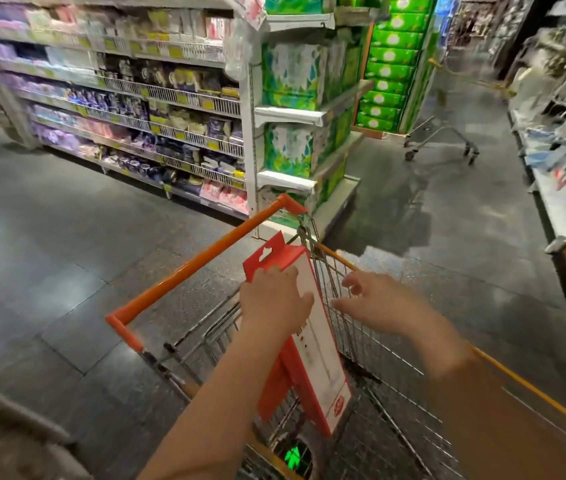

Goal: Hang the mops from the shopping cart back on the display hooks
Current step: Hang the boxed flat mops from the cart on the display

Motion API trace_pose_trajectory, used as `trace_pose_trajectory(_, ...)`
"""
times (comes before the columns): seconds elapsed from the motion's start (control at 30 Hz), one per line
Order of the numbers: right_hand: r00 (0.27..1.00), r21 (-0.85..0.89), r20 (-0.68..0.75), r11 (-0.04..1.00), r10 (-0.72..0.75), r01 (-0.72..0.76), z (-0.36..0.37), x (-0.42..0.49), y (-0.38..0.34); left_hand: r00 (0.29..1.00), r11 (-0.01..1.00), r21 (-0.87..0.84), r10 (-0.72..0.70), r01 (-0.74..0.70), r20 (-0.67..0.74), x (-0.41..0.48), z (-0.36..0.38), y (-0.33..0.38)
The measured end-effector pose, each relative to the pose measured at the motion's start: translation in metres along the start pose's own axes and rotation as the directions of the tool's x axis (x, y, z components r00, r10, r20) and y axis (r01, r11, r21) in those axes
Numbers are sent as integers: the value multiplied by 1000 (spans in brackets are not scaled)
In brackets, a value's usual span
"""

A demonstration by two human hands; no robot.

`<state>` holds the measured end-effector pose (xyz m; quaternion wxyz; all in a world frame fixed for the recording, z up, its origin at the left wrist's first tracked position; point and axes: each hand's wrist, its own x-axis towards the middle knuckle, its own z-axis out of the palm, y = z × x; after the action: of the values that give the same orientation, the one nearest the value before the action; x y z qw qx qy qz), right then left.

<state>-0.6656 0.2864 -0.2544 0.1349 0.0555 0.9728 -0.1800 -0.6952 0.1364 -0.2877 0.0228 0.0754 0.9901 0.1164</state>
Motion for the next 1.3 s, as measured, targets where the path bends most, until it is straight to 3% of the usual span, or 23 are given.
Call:
trace_pose_trajectory(0.37,992,48,9,991,124,-125,21,86,-38,991,997,-14,81,-80,105,79,45,-49)
trace_pose_trajectory(0.63,993,81,20,990,117,-118,33,106,-27,981,984,-179,52,-17,189,84,90,-57)
trace_pose_trajectory(0.87,999,146,-33,989,30,-25,55,108,12,993,868,-484,87,-113,-75,61,107,-34)
trace_pose_trajectory(1.0,994,206,-109,978,-14,36,60,101,38,973,786,-595,38,-168,-226,47,122,-14)
trace_pose_trajectory(1.13,995,115,-97,993,-24,35,68,92,57,932,743,-626,-4,-239,-361,39,131,-1)
trace_pose_trajectory(1.3,951,159,-289,974,-109,160,78,87,66,924,649,-700,10,-296,-381,25,141,8)
